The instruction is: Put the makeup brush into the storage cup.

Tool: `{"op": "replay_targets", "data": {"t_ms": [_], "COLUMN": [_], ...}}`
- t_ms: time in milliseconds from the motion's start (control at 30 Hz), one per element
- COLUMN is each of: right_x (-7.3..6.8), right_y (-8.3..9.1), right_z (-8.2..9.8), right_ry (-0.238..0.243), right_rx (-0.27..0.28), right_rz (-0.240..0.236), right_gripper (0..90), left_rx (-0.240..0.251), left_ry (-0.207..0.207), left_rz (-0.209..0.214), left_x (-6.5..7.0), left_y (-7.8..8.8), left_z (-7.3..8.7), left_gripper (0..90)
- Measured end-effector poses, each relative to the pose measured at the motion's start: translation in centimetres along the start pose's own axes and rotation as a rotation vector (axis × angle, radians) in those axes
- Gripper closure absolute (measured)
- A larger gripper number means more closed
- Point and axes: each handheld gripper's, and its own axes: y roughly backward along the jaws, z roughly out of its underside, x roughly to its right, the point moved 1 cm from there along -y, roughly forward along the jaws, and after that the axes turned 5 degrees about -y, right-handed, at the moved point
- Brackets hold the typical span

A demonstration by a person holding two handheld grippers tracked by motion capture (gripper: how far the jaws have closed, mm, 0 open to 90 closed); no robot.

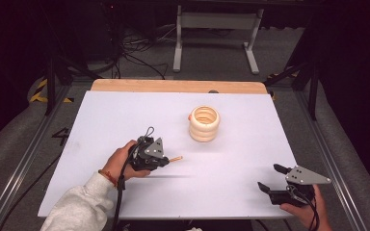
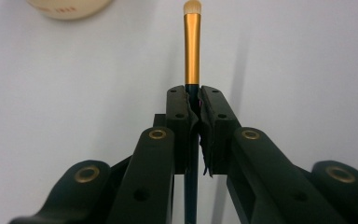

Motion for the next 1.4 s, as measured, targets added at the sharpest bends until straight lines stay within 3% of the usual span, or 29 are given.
{"op": "replay_targets", "data": {"t_ms": [100,467,633,1000,1233,1400], "right_x": [0.0,0.1,0.1,0.2,0.2,0.2], "right_y": [0.0,0.1,0.1,0.0,0.1,0.2], "right_z": [0.0,-0.1,-0.1,-0.1,-0.1,-0.2], "right_ry": [-0.001,-0.011,-0.013,-0.019,-0.022,-0.019], "right_rx": [0.001,0.016,0.016,0.019,0.024,0.033], "right_rz": [0.001,0.003,0.003,-0.005,-0.006,0.002], "right_gripper": [15.4,15.3,15.3,15.3,15.3,15.1], "left_rx": [0.050,0.142,0.152,0.228,0.279,0.307], "left_ry": [0.041,0.096,0.103,0.138,0.153,0.140], "left_rz": [-0.047,-0.088,-0.093,-0.120,-0.126,-0.144], "left_x": [-0.3,-0.9,-1.1,-2.2,-3.2,-3.9], "left_y": [0.6,2.1,2.3,2.9,3.2,3.8], "left_z": [0.0,0.1,0.2,-0.3,-1.5,-3.0], "left_gripper": [82.9,83.0,83.0,82.9,83.0,83.0]}}
